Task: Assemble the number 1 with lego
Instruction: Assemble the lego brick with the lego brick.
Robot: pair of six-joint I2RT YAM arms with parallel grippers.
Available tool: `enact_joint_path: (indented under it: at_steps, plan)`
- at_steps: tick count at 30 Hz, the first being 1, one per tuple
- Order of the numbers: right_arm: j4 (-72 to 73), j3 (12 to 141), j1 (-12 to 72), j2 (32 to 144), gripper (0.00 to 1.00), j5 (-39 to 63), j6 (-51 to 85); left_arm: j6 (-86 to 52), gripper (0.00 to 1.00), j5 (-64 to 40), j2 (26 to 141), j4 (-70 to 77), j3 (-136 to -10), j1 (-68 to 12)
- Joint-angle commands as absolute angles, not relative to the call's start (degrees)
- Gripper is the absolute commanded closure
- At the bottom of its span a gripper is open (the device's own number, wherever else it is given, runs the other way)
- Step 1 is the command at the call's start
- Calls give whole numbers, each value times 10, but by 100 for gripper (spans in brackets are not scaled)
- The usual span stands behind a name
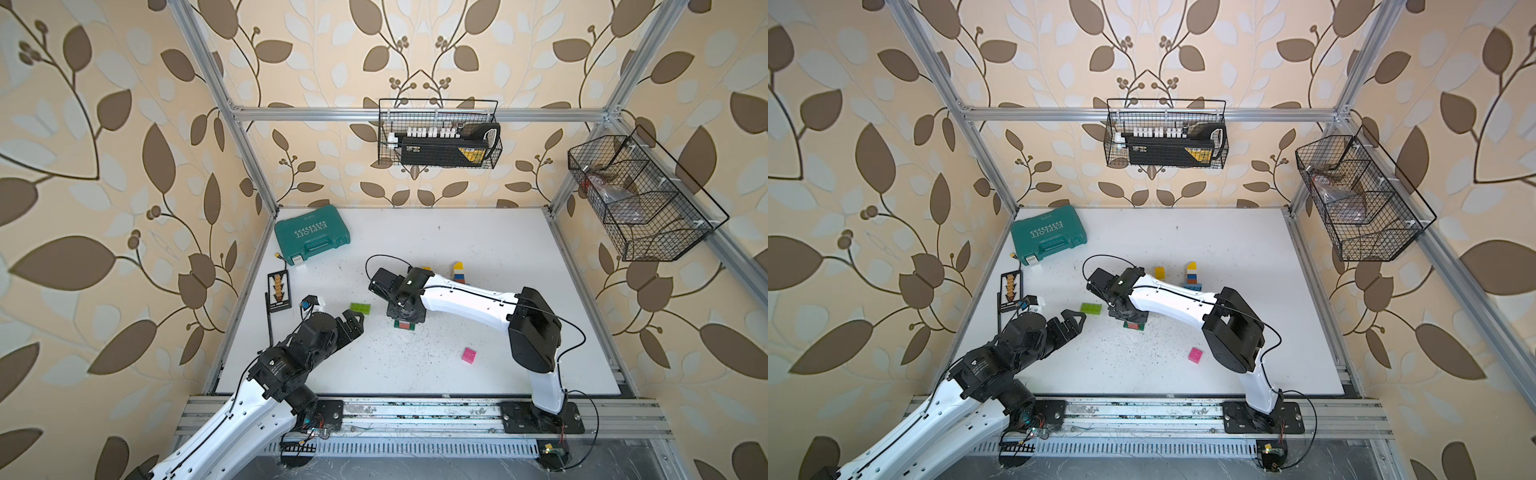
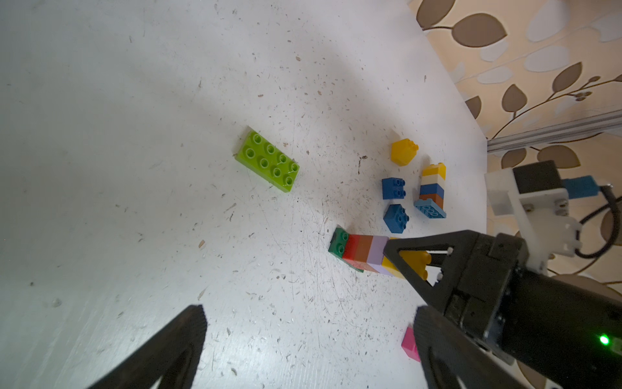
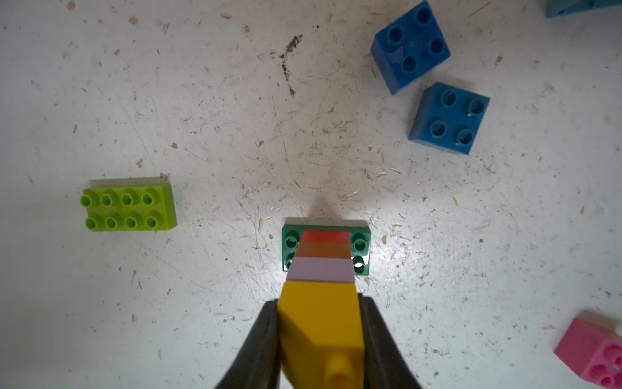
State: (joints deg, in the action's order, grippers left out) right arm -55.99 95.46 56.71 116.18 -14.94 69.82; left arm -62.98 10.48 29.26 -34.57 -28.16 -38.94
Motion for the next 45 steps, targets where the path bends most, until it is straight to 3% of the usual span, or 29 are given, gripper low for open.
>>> enact_joint_path:
  at_steps: [1, 8, 12, 15, 19, 22, 27, 31, 32, 33, 34, 39, 45]
  plan:
    - [-568, 934, 555, 1231, 84, -132, 698, -624, 1, 110, 289, -337, -285, -384]
    - [-568, 942, 551, 1265, 83, -114, 688, -625, 1, 112, 281, -338, -283, -384]
    - [-562, 940, 552, 1239, 76, -115, 685, -624, 1, 113, 282, -339, -284, -384]
    - [-560, 944, 552, 1213, 62, -118, 680, -625, 1, 113, 284, -339, -284, -384]
    - [-571, 970, 557, 1184, 28, -120, 665, -604, 1, 88, 292, -321, -284, -384]
    - [-581, 996, 564, 1155, 19, -134, 652, -588, 1, 65, 311, -309, -291, -384]
    - [-581, 982, 569, 1064, 16, -183, 646, -560, 1, 23, 384, -297, -321, -385]
    - [-524, 864, 568, 935, 15, -266, 640, -551, 1, 8, 481, -292, -351, -399]
    - [-496, 819, 564, 896, 12, -284, 642, -546, 1, 20, 499, -286, -361, -418]
    - [-480, 781, 561, 864, 1, -300, 659, -541, 1, 37, 515, -282, -370, -441]
    - [-456, 737, 553, 827, 1, -311, 671, -534, 1, 64, 532, -279, -380, -472]
    - [-343, 578, 477, 705, 1, -262, 657, -509, 1, 110, 639, -265, -421, -533]
    - [-312, 548, 414, 685, 1, -206, 627, -481, 1, 131, 720, -258, -478, -540]
